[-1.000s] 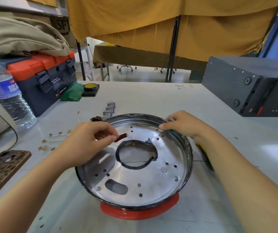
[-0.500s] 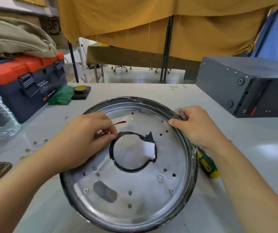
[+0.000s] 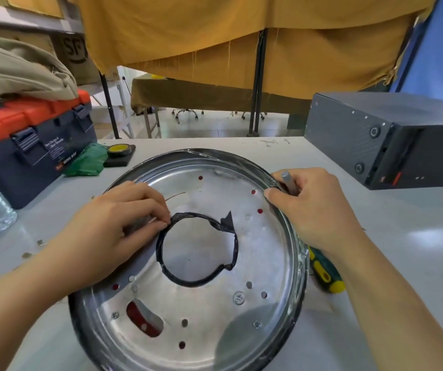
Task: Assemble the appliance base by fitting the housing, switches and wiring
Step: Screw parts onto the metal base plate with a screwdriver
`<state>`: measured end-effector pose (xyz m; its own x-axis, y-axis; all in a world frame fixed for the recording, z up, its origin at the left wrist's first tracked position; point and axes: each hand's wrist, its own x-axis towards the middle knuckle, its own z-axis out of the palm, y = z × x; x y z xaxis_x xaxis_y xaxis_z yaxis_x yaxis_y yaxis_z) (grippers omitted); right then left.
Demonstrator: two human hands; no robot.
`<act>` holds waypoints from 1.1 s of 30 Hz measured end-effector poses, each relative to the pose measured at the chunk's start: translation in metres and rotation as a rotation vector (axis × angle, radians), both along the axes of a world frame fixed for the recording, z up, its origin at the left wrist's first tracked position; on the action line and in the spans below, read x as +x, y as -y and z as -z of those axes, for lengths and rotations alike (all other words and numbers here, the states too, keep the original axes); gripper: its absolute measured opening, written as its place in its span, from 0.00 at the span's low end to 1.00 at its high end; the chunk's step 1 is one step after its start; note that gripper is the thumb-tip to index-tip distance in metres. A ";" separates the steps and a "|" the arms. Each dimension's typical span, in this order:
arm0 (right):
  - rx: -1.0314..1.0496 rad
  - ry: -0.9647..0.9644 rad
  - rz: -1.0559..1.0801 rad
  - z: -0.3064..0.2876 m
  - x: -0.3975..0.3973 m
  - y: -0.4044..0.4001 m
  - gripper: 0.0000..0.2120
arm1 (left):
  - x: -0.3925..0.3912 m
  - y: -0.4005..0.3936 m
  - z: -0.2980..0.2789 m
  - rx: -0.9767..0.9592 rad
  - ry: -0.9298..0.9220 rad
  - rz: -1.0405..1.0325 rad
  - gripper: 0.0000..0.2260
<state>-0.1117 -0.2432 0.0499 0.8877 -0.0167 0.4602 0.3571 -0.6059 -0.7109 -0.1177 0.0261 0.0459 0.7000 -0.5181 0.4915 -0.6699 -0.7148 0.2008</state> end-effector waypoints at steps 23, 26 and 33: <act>0.120 -0.188 -0.036 0.010 0.021 0.006 0.10 | 0.010 0.003 0.015 0.006 0.023 -0.017 0.06; 0.138 -0.320 -0.059 0.017 0.028 0.009 0.11 | 0.015 0.004 0.022 0.013 -0.020 -0.028 0.03; 0.176 -0.692 -0.136 0.021 0.035 0.010 0.04 | 0.020 0.009 0.034 0.065 -0.103 -0.041 0.02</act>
<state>-0.0769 -0.2528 0.0285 0.9741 0.0924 -0.2065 -0.1453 -0.4443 -0.8840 -0.0973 0.0173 0.0122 0.7664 -0.5161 0.3823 -0.6179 -0.7549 0.2197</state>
